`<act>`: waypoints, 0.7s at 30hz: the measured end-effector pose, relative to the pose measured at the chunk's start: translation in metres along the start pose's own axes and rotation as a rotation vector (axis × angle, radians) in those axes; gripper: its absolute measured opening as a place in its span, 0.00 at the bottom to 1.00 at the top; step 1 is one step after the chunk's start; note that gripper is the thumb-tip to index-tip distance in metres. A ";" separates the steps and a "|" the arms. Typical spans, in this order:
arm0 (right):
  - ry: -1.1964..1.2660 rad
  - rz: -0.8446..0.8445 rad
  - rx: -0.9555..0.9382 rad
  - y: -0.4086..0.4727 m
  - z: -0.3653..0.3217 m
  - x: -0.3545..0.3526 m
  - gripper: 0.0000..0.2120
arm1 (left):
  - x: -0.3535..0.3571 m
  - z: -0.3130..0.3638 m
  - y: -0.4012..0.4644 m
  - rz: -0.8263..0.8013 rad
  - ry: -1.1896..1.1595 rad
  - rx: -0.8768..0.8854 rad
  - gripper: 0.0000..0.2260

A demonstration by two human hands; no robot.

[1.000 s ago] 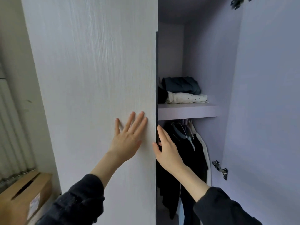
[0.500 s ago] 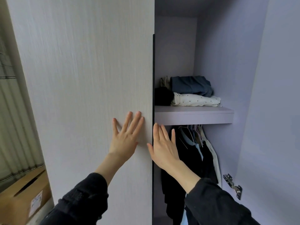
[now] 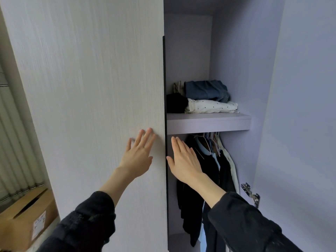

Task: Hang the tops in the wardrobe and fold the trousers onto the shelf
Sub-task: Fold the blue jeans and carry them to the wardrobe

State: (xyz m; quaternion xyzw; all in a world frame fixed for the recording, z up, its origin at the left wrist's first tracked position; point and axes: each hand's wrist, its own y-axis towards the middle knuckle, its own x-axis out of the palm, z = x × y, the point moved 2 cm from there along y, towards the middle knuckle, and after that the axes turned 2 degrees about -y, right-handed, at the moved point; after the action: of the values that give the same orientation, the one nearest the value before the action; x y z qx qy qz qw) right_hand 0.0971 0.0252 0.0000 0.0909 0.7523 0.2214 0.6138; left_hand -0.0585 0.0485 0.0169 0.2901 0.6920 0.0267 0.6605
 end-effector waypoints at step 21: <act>-0.169 0.141 0.434 -0.320 0.107 -0.139 0.26 | -0.041 0.245 -0.169 0.130 -0.513 0.485 0.27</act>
State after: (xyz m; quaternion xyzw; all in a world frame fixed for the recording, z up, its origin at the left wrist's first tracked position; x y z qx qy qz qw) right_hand 0.2758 -0.2909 -0.0351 0.2913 0.7199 0.0884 0.6238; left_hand 0.1054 -0.1948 -0.0480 0.4790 0.4701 -0.1700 0.7216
